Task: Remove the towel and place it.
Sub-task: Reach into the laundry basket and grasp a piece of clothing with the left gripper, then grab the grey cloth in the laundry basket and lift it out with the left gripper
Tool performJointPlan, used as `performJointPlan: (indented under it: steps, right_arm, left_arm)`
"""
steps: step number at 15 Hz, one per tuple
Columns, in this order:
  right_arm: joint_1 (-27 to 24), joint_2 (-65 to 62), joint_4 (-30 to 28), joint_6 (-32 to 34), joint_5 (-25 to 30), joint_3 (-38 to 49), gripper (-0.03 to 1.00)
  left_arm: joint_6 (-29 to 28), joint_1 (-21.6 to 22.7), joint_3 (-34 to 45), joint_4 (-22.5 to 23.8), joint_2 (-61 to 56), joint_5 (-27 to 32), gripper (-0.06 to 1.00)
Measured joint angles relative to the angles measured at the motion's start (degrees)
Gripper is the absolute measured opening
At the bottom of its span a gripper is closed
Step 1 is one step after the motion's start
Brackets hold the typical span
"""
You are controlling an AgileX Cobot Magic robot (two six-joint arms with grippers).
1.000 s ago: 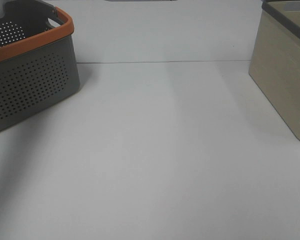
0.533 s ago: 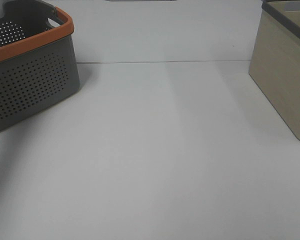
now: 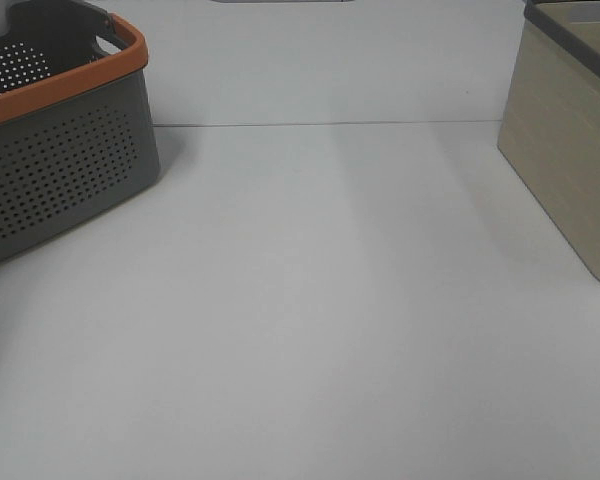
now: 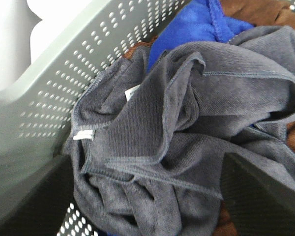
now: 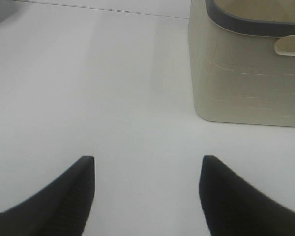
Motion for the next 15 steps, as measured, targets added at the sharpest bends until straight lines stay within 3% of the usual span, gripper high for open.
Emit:
performJointPlan:
  steps: [6,15]
  right_arm:
    - [0.0,0.0,0.0,0.0,0.0,0.0,0.62]
    - [0.0,0.0,-0.1,0.0,0.0,0.0,0.62]
  left_arm:
    - [1.8,0.0,0.0,-4.9,6.0,-6.1,0.74]
    - [2.1,0.0,0.0,-8.4,9.9,-10.7,0.62]
